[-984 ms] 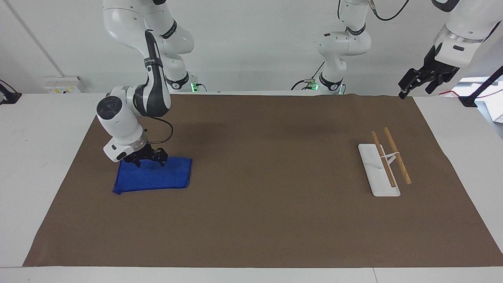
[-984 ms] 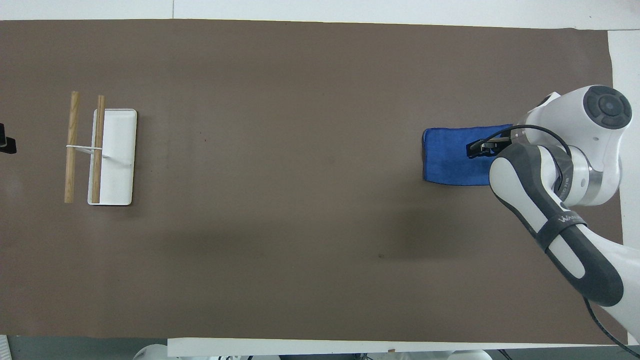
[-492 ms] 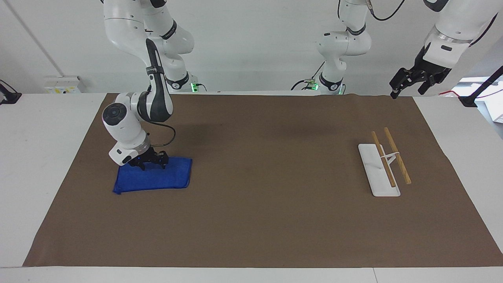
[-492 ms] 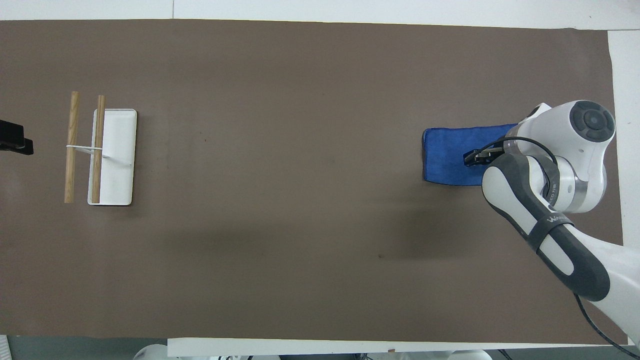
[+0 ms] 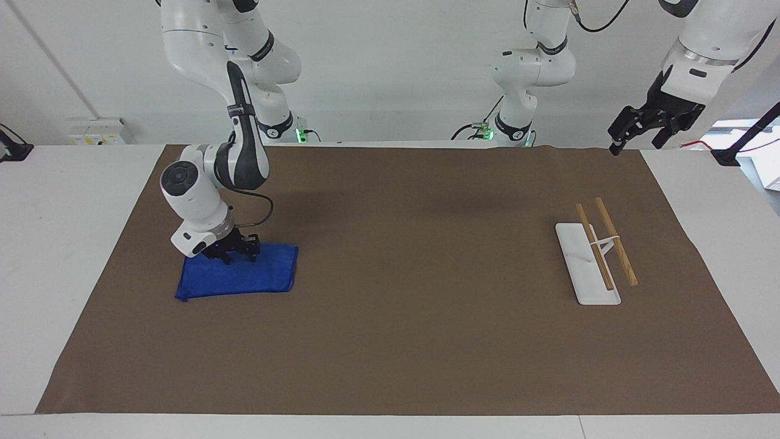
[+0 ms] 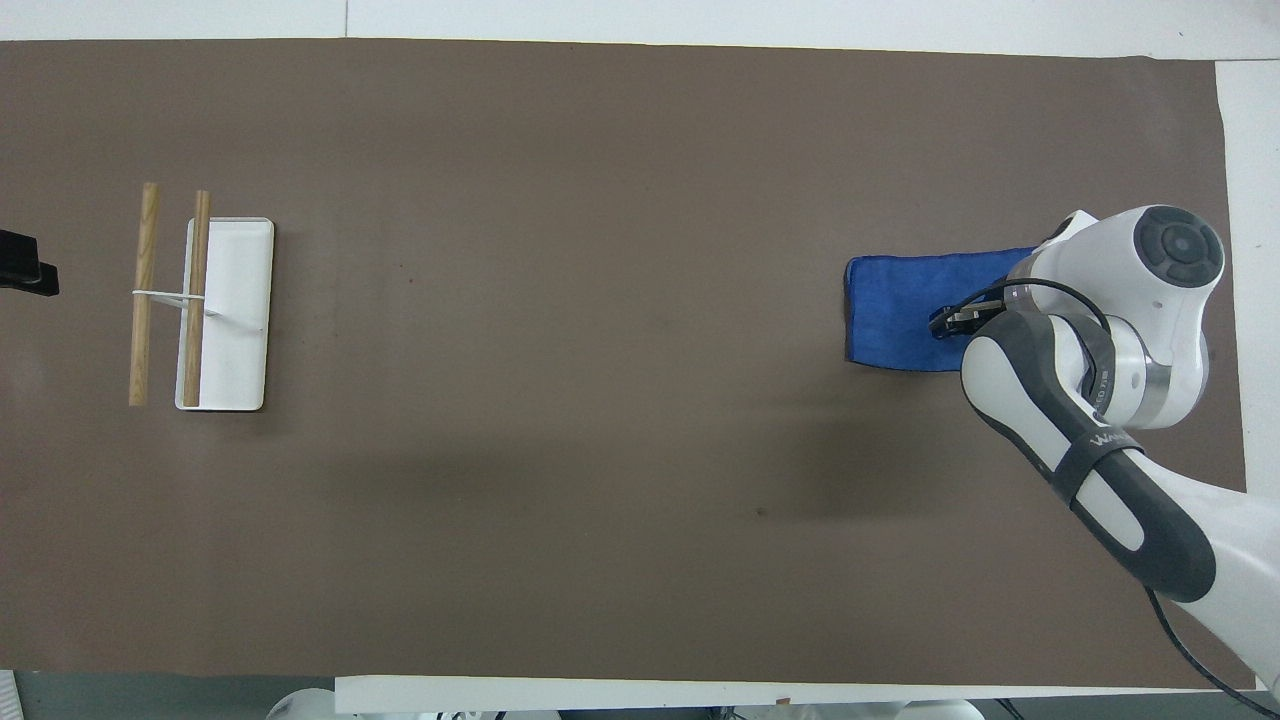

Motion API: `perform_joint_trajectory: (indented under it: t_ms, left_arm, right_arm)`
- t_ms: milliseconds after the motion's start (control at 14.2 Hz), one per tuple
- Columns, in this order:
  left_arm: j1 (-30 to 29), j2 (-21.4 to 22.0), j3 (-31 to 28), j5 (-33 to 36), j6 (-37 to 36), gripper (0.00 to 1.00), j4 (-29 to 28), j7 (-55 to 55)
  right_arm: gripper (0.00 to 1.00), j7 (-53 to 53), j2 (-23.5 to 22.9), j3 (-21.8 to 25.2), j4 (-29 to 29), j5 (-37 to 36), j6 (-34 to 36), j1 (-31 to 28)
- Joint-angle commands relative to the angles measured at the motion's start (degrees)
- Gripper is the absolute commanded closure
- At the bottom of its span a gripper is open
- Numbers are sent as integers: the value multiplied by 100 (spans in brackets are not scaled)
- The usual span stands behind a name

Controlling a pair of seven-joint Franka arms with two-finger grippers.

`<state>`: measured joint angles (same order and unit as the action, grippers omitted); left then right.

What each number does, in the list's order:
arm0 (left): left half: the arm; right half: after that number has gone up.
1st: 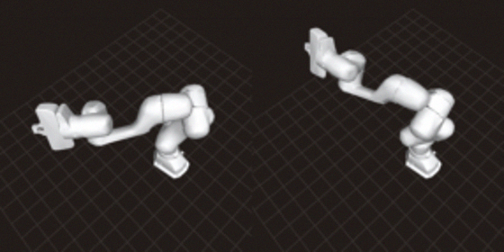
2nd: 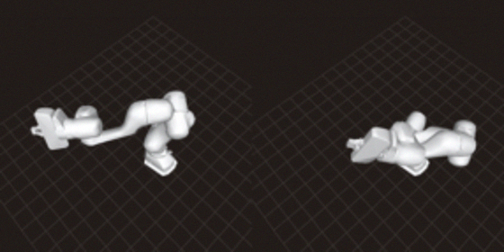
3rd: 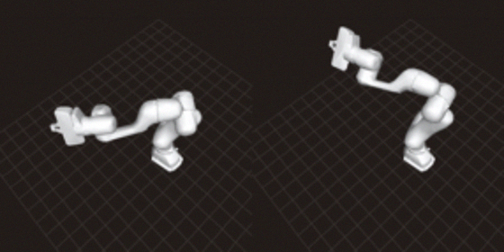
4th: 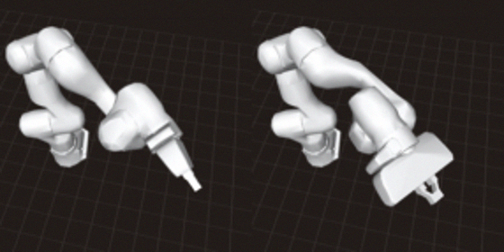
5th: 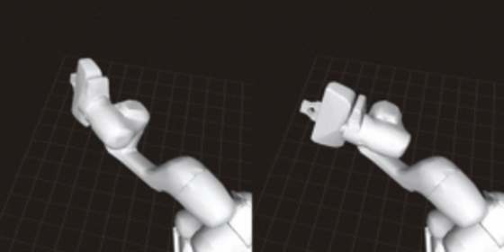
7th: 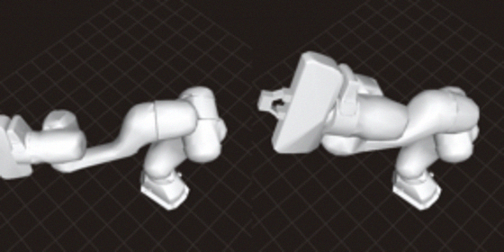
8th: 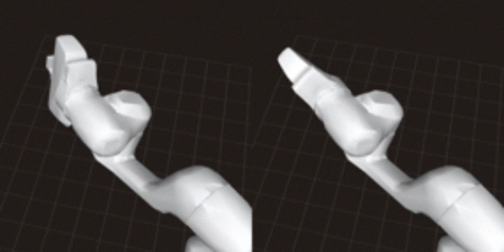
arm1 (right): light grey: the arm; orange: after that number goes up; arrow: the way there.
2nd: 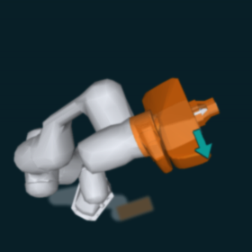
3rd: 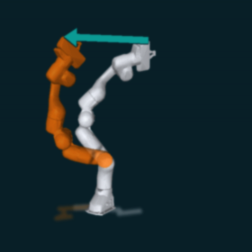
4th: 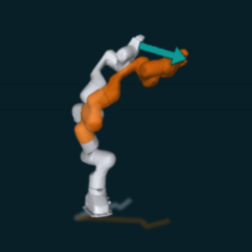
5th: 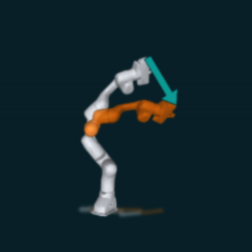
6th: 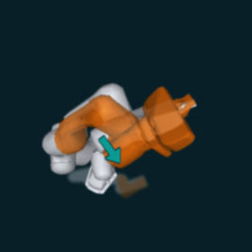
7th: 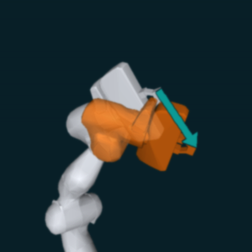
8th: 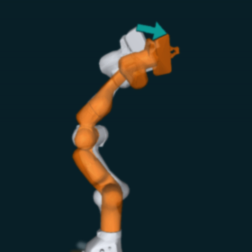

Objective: Right arm passes towel to left arm to hang

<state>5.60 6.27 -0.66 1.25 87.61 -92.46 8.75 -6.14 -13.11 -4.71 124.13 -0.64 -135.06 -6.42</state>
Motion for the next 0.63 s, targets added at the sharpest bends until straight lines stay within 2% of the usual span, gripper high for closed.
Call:
perform_joint_trajectory:
  t_ms: [0,211,281,422,562]
  left_arm:
    - [-15,76,-22,-64,265,0,-369,21]
    - [-24,50,-22,-64,545,0,-518,21]
    - [-24,50,-31,-64,642,0,-632,21]
    - [-24,50,-40,-64,722,0,-747,21]
    - [-24,24,-40,-64,871,0,-791,39]
  right_arm:
    - [68,-151,28,-48,164,47,-99,-53]
    - [96,-160,28,-48,164,47,-73,-26]
    - [100,-151,28,-48,129,47,-29,-26]
    - [100,-151,28,-65,-133,47,320,61]
    - [100,-107,28,-65,-712,47,1066,228]
